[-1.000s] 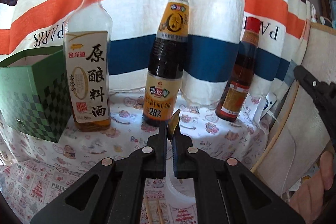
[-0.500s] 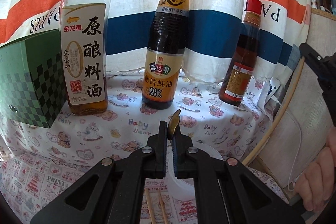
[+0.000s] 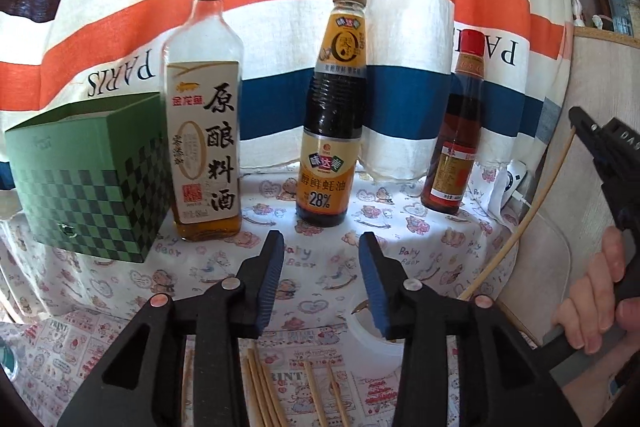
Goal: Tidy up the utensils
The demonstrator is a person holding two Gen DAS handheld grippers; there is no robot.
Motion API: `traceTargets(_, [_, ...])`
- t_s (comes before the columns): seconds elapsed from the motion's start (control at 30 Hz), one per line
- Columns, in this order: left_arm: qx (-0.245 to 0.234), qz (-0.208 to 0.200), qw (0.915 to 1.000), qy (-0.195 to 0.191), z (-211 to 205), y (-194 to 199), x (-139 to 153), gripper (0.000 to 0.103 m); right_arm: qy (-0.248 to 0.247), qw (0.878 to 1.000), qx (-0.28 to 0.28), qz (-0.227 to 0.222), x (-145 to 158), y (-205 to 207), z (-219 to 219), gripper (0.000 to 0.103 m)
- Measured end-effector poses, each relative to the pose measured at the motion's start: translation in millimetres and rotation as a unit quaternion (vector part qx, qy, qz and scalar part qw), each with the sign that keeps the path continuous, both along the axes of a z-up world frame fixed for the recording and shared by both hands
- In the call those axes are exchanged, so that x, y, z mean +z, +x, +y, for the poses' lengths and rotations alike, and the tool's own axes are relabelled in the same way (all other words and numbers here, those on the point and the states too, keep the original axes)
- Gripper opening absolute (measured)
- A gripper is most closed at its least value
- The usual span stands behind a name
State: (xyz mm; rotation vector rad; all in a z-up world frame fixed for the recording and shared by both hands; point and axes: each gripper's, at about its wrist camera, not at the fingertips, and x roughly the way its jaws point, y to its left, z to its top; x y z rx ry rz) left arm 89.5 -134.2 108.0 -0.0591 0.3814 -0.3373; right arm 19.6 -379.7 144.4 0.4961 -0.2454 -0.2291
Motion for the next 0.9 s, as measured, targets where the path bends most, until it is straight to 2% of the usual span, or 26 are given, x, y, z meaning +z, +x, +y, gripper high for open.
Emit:
traceTargets(0.13, [0.029, -0.006, 0.9996, 0.001, 31.3, -16.0, 2.1, 0.051, 0.006, 0.999, 0.032, 0.030, -10.0, 19.7, -1.8, 0.005])
traceTargets(0.23, [0.060, -0.015, 0.9978, 0.024, 56.9, -30.5, -5.7, 0.061, -0.001, 0.998, 0.046, 0.052, -14.3, 30.5, -0.4, 0.005])
traceTargets(0.3, [0.084, -0.020, 0.9955, 0.039, 74.5, -39.1, -13.5, 0.065, -0.015, 0.994, 0.062, 0.088, -13.6, 42.4, 3.6, 0.005])
traceTargets(0.4, [0.116, -0.003, 0.9926, 0.036, 103.8, -48.0, -26.9, 0.071, -0.075, 0.977, 0.102, 0.172, -6.9, 64.5, 23.4, 0.005])
traceTargets(0.47, [0.126, 0.019, 0.9916, 0.022, 120.8, -52.2, -34.8, 0.071, -0.114, 0.965, 0.116, 0.206, -5.7, 68.8, 40.0, 0.005])
traceTargets(0.57, [0.133, 0.056, 0.9894, 0.009, 137.6, -54.2, -41.6, 0.072, -0.122, 0.952, 0.135, 0.245, -17.7, 69.9, 51.4, 0.005])
traceTargets(0.67, [0.138, 0.057, 0.9887, 0.012, 147.5, -64.7, -43.3, 0.072, -0.134, 0.941, 0.141, 0.276, -31.6, 64.8, 56.1, 0.006])
traceTargets(0.73, [0.141, 0.047, 0.9887, 0.020, 151.2, -74.6, -44.4, 0.073, -0.149, 0.931, 0.146, 0.300, -35.8, 57.5, 58.6, 0.014])
traceTargets(0.77, [0.142, 0.042, 0.9888, 0.022, 152.8, -79.4, -46.0, 0.074, -0.148, 0.928, 0.153, 0.306, -36.9, 51.3, 57.8, 0.023])
traceTargets(0.8, [0.143, 0.039, 0.9887, 0.024, 155.3, -84.8, -47.8, 0.075, -0.144, 0.928, 0.159, 0.306, -37.6, 42.8, 56.9, 0.028])
traceTargets(0.9, [0.141, 0.059, 0.9879, 0.029, 160.3, -89.9, -57.3, 0.078, -0.144, 0.931, 0.155, 0.298, -36.6, 11.1, 58.4, 0.030])
